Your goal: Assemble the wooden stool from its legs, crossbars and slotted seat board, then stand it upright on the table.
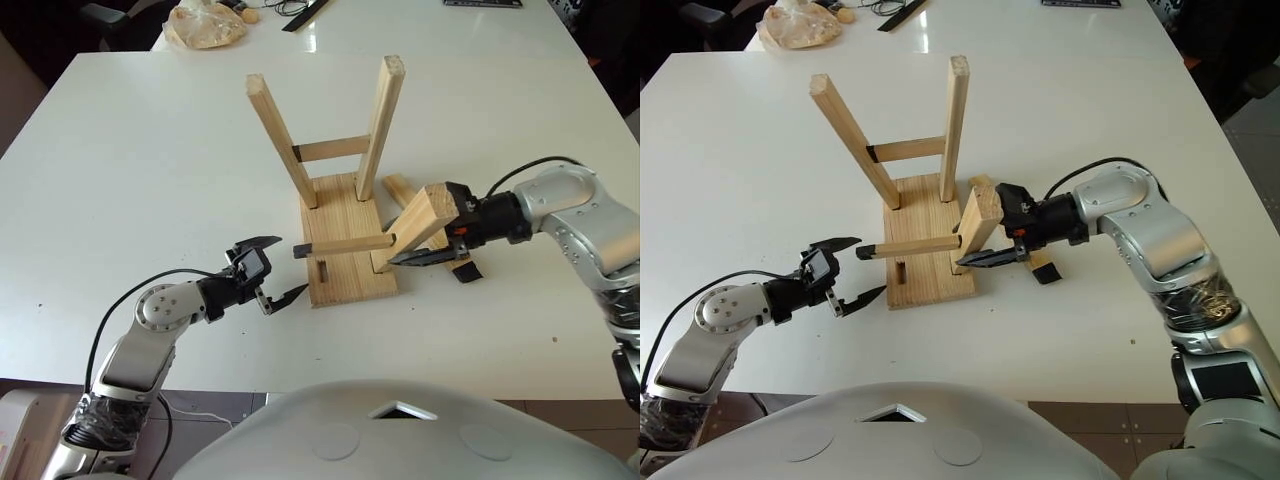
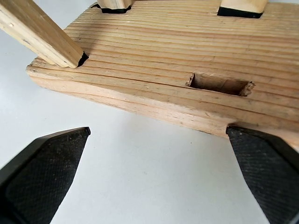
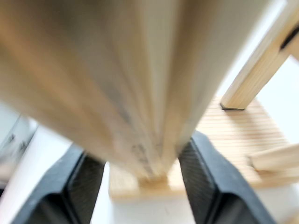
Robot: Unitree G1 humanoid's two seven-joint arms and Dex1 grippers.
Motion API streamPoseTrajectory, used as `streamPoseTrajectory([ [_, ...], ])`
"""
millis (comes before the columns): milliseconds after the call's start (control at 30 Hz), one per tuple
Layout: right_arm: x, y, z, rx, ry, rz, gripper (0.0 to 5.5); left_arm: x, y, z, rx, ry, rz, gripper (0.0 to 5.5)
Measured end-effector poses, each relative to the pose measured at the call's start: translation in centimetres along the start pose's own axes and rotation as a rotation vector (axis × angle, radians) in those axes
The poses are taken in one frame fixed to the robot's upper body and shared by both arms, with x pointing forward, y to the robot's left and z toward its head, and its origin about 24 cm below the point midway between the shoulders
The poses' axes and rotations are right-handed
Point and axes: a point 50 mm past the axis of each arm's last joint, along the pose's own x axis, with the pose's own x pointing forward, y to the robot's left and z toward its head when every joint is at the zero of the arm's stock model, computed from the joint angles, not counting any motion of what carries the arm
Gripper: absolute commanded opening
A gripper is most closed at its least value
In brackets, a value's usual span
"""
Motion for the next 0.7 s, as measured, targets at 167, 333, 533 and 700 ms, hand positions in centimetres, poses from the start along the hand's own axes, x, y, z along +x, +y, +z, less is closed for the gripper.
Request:
streamPoseTrajectory([
  [167, -0.4, -0.4, 0.8, -0.021, 0.012, -0.021, 3.08, 0.5, 0.4, 0.0, 0.009, 0.000, 0.001, 5.40],
  [333, -1.8, -0.3, -0.3, -0.044, 0.120, -0.035, 3.08, 0.5, 0.7, -0.2, 0.019, 0.004, 0.005, 5.40],
  [533, -1.7, 0.1, -3.4, 0.005, 0.191, -0.043, 3.08, 0.5, 1.6, 0.1, 0.044, 0.001, 0.018, 5.40],
  [700, -2.4, 0.5, -4.3, -0.011, 0.219, -0.029, 3.08, 0.0, 2.1, 0.1, 0.060, 0.019, 0.023, 5.40],
])
